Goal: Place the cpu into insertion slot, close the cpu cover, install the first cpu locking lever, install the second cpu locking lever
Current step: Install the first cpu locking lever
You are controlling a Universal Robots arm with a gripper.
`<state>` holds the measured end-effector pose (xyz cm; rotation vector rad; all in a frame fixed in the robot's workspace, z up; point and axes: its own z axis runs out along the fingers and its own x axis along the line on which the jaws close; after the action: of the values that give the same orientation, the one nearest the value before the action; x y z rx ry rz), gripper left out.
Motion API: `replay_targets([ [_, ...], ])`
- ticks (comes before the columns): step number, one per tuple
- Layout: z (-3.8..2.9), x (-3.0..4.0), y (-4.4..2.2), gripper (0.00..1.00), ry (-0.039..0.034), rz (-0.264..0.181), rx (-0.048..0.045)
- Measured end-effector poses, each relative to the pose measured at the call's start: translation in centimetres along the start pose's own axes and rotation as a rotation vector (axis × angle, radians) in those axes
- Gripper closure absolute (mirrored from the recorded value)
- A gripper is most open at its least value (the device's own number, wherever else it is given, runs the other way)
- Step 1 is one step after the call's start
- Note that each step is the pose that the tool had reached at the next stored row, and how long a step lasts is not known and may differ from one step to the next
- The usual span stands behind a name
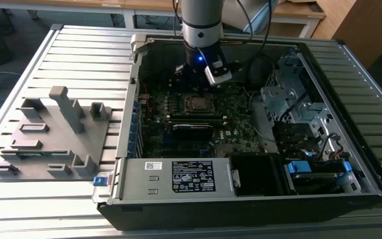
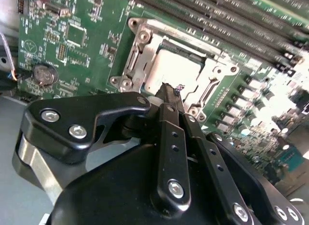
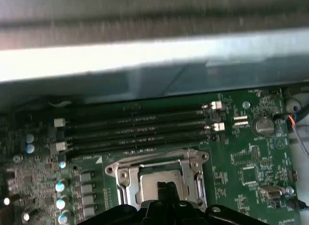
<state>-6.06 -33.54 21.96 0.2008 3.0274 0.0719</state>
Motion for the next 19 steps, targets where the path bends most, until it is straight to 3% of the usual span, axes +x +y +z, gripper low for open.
replay_targets([
  [5, -0.04, -0.14, -1.01, 0.90, 0.0002, -0.004, 0.0003],
  [8, -0.04, -0.15, -1.07, 0.90, -0.0003, -0.005, 0.0039],
  [15, -0.04, -0.14, -1.06, 0.90, -0.0053, -0.009, 0.0424],
  [19, -0.04, -0.15, -1.07, 0.90, -0.0063, -0.010, 0.0513],
])
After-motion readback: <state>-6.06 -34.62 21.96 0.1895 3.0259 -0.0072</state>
